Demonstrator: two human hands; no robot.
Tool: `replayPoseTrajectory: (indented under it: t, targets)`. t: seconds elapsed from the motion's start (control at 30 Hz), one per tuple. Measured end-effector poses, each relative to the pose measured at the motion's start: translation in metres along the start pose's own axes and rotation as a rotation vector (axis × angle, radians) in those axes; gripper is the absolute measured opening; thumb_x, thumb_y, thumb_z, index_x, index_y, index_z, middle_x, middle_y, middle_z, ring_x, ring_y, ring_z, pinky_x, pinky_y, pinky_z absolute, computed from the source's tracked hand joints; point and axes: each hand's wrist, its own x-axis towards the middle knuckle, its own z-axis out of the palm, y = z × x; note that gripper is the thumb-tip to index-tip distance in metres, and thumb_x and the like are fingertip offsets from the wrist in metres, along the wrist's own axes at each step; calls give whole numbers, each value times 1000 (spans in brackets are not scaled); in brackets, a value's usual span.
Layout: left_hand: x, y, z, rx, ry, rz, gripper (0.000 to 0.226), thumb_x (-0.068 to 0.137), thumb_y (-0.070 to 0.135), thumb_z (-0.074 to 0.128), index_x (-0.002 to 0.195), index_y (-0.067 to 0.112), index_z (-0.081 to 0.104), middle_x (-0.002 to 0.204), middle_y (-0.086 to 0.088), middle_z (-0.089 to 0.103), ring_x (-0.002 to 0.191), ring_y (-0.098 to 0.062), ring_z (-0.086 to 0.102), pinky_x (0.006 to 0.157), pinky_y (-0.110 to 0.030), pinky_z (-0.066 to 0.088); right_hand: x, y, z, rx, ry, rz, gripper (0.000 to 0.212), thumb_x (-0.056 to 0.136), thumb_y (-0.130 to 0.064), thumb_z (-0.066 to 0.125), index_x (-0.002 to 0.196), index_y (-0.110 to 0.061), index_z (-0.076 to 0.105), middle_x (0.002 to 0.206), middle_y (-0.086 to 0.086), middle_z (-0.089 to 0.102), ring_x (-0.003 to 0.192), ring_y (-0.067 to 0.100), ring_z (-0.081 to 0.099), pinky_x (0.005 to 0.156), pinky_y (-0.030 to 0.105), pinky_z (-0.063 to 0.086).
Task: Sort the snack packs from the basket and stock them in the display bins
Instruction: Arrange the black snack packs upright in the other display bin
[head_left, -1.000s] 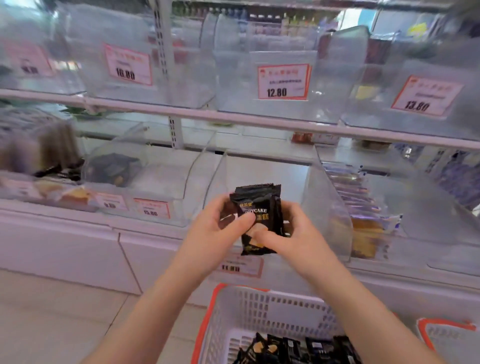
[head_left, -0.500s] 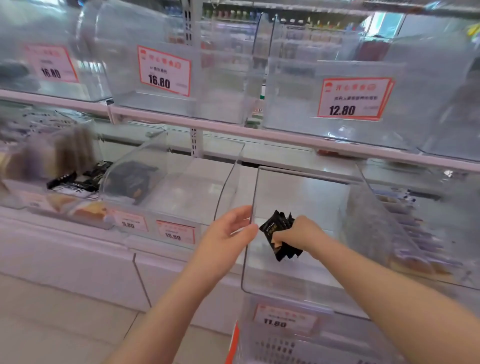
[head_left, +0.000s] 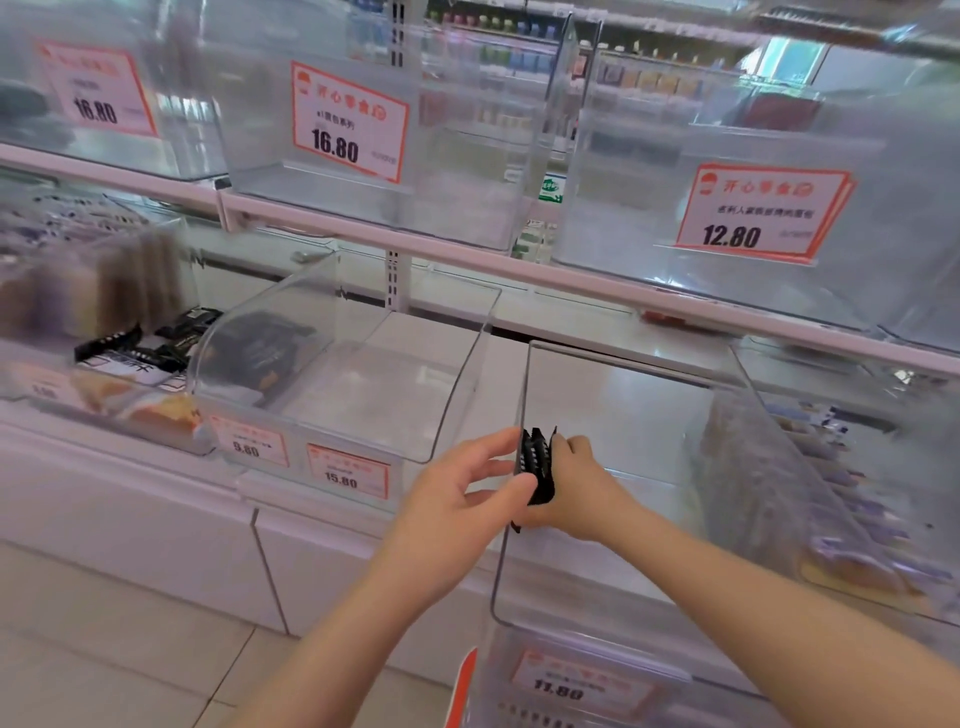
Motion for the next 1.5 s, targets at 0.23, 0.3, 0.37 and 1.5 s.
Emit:
replayPoseTrajectory:
  t: [0.23,0.3,0.37,1.5]
  targets:
    - [-1,-1,-2,21,-4,19,41,84,23,60,124,34,57,120,15,61,108,9,54,83,-10,47,20,-5,-3,-63,210,54,43,87,-30,57,118,-6,40,114,15,49,100,36,55,75,35,42]
    - [-2,0,-1,18,-7,13,41,85,23,59,124,36,56,120,18,60,108,10,53,80,-6,45,26,-7,-3,-81,181,68,43,85,-30,57,118,-5,43,114,15,51,100,34,55,77,33,42]
    - [-3,3,-1,2,-11,-2,38,86,22,59,121,38,56,118,19,61,104,11,55,76,-3,44,27,-7,-1,-114,148,49,45,86,-31,56,120,-4,43,116,16,50,101,34,53,81,35,42]
    - [-183,-201,185,885,-877,-417,18,92,22,47,102,15,59,104,-6,65,95,-21,58,79,-28,46,-270,272,241,156,-335,370,22,93,-25,50,91,-7,63,99,5,65,86,21,60,67,27,40]
